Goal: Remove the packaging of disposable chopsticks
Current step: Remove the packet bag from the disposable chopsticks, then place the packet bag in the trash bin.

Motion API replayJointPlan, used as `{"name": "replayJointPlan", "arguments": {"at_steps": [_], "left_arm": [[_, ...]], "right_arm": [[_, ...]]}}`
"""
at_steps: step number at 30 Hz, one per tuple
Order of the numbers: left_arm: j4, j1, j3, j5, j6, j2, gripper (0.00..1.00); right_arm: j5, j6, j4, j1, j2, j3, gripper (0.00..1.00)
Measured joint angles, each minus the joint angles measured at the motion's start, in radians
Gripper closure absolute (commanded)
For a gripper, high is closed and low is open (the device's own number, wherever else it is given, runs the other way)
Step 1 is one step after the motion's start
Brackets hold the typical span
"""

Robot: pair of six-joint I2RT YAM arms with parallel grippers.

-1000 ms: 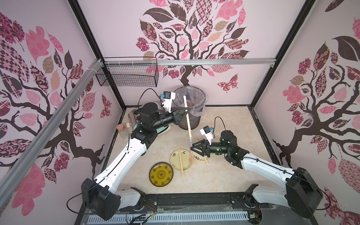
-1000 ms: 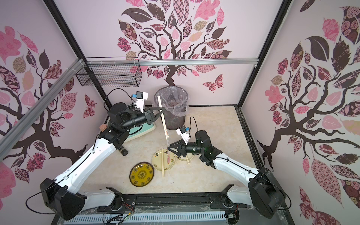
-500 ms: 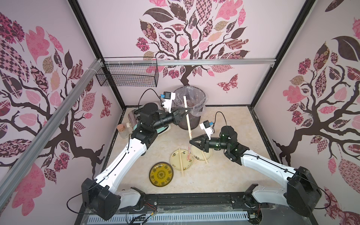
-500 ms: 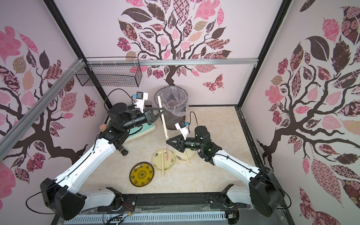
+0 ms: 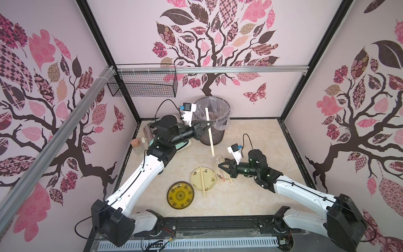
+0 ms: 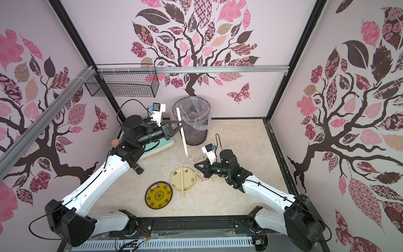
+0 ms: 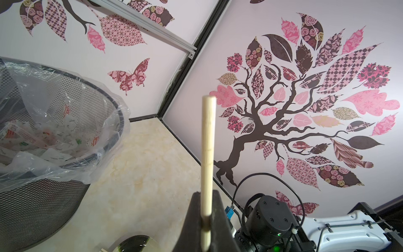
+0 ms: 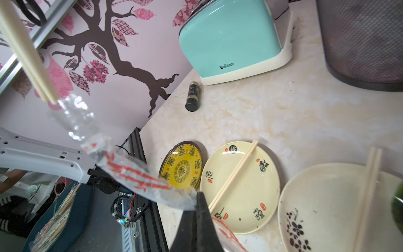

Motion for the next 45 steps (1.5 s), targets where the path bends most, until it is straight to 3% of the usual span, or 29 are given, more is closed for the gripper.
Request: {"name": "replayJointPlan", "arguments": {"at_steps": [6,12,15,21,30,40,45], "left_arm": [[-0.019,0.024,-0.035,0.013,0.001,-0.007,1.0],[-0.042,0.134,-0.164,0.054,-0.018,-0.062,1.0],[-0.054,0.179,-0.21,0.065,-0.024,-0.097,1.0],[-0.058,0.184,-0.274,0.076,0.002,-0.158,1.0],[-0.086,0.182,-0.315,0.055,0.081,-0.187,1.0],[-0.092,0.185,-0.315,0.057,0.099,-0.154,1.0],[-0.092,0.201,-0.315,0.065,0.099,-0.134,1.0]], "right_arm": [[0.141,-0.061,-0.096,0.0,-0.098,0.055,1.0],[0.224,-0.103,-0.13,0.0,-0.058,0.184,1.0],[0.245,-0.121,-0.151,0.0,0.029,0.296,1.0],[0.287,-0.169,-0.237,-0.011,0.224,0.624,1.0],[0.281,-0.222,-0.271,-0.118,0.484,1.136,1.0],[0.205,-0.258,-0.357,-0.162,0.934,1.795,1.0],[0.179,-0.252,-0.355,-0.218,1.045,1.86,1.0]]}}
